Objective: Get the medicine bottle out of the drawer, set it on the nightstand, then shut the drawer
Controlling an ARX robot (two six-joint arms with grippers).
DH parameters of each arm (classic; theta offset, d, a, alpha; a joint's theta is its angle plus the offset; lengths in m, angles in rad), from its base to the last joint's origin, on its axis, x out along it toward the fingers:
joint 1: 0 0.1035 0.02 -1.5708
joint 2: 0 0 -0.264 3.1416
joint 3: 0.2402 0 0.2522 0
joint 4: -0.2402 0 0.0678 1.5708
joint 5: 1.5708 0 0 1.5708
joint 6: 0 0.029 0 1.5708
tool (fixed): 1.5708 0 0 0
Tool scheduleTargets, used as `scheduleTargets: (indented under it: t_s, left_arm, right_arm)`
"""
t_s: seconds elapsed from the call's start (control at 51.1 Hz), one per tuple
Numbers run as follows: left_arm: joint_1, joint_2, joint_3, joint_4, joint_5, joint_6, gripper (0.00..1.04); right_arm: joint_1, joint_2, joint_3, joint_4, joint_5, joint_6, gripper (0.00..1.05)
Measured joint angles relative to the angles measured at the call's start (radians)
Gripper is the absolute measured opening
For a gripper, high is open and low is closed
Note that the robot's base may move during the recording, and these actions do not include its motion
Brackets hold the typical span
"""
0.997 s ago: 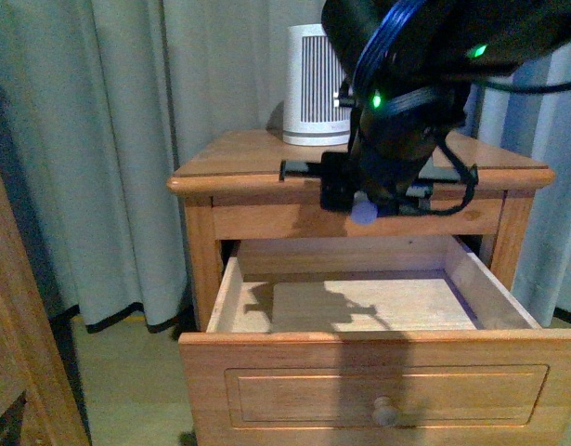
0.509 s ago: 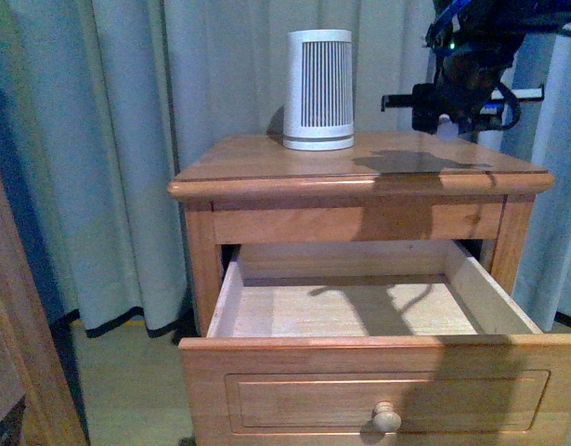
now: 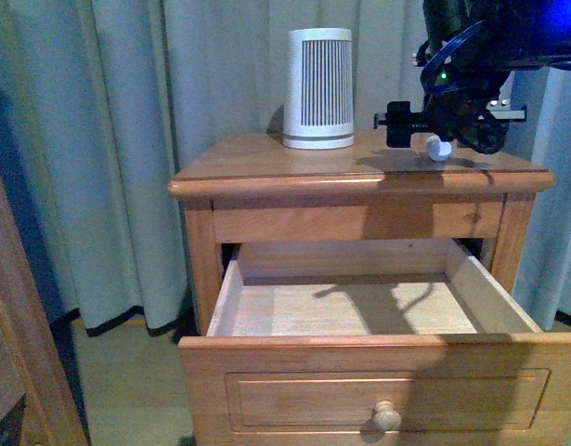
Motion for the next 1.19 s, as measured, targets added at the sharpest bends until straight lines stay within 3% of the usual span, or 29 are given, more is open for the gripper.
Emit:
scheduleTargets:
  t_s: [0.059,0.235,0.45,0.665,0.88,1.193]
  left_arm:
    - [0.0,0.0,0.0,0.0,0.0,0.0,0.98]
    - [0.0,0.0,0.0,0.0,0.0,0.0,0.98]
    - [0.0,0.0,0.0,0.0,0.0,0.0,0.98]
    - [0.0,0.0,0.0,0.0,0.0,0.0,0.98]
    - [0.0,0.0,0.0,0.0,0.0,0.0,0.98]
    - [0.0,0.0,0.0,0.0,0.0,0.0,0.98]
  right_arm:
    - [0.005,-0.109,-0.133,0.071,0.026,-0.012,0.99]
    - [0.012,-0.512,-0.578,0.266,0.023,-0.03,0.98]
    - [0.031,-0.937,-1.132,0.385,-0.011,-0.021,0.98]
    - [0.124,-1.201,-1.583,0.475,-0.032,0.001,0.98]
    - [0.138,-1.136,-1.823,0.601,-0.037,0.068,0.98]
    - [0.108,-0.793,-1.852,0.924,-0.031,0.125,0.98]
